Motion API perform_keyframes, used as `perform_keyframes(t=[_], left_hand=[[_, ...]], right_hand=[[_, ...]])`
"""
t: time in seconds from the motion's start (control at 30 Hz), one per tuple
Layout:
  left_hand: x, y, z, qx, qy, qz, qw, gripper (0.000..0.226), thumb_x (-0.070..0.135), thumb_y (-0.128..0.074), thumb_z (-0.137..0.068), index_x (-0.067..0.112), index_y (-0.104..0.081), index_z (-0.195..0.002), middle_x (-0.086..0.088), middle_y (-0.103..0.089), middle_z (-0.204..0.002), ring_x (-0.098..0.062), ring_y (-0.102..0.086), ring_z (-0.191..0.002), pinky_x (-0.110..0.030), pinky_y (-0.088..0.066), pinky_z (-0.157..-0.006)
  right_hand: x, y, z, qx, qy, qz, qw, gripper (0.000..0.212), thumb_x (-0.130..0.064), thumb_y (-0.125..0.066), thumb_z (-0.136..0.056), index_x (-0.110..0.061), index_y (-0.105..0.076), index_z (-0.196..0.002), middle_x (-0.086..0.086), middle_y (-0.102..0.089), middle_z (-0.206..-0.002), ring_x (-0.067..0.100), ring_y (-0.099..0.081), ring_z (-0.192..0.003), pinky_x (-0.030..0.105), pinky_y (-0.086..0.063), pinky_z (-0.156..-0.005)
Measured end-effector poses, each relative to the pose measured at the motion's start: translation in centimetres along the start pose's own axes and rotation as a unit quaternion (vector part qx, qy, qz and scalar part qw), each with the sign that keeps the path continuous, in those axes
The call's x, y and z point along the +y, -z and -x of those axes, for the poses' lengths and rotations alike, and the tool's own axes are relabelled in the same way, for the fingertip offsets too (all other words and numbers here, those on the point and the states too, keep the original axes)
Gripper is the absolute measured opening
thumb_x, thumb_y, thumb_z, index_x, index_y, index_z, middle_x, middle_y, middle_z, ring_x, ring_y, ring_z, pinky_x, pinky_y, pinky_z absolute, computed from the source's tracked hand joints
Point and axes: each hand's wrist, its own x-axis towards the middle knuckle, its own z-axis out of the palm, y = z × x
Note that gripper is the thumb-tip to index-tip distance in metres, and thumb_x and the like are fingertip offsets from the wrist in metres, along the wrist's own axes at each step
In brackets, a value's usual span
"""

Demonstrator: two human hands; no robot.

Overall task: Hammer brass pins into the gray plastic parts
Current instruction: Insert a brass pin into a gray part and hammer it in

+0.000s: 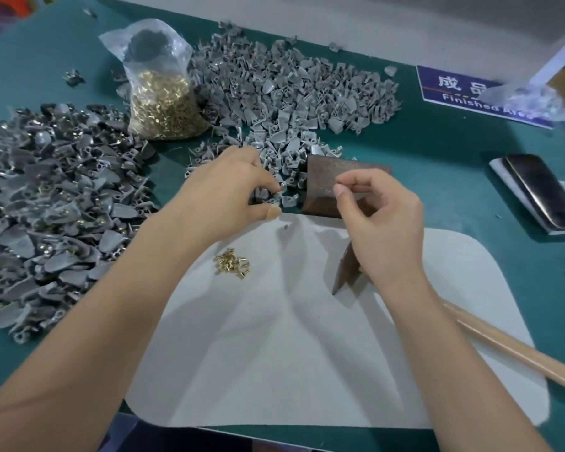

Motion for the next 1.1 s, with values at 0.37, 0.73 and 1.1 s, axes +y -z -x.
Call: perform_keyframes(t=[0.37,0.73,1.1], left_hand=[[1.7,1.1,-0.4,0.104,0.024,0.091,0.99,0.001,0.035,-0.067,-0.09,0.034,-0.066,-0.09,0.011,-0.059,-0.1,-0.009,-0.056,-0.096,-0.032,-0.052,-0.077],[6.0,0.3,-5.0,0.047,-0.011,0.341,0.939,0.018,0.018,-0.07,-0.096,0.022,-0.076,-0.112,0.01,-0.074,-0.102,0.0,-0.068,-0.094,-0.013,-0.051,-0.088],[4.2,-2.3,-5.0,0.112,-0.028,0.259,0.959,0.013,0.048,-0.073,-0.085,0.041,-0.076,-0.096,0.018,-0.065,-0.089,-0.009,-0.048,-0.095,-0.028,-0.04,-0.086]], right_hand=[[-0.1,0.9,-0.6,0.025,0.015,-0.02,0.999,0.013,-0.011,-0.069,-0.093,-0.023,-0.073,-0.094,-0.014,-0.072,-0.09,0.01,-0.069,-0.089,0.02,-0.052,-0.08],[0.7,3.1,-2.3,0.094,-0.03,-0.013,0.995,0.014,-0.015,-0.071,-0.091,-0.028,-0.075,-0.09,-0.016,-0.073,-0.081,0.003,-0.068,-0.079,0.019,-0.051,-0.075],[1.2,2.7,-2.0,0.014,0.006,0.062,0.998,0.007,-0.016,-0.073,-0.092,-0.023,-0.075,-0.092,-0.011,-0.067,-0.089,0.004,-0.058,-0.08,0.012,-0.04,-0.076]])
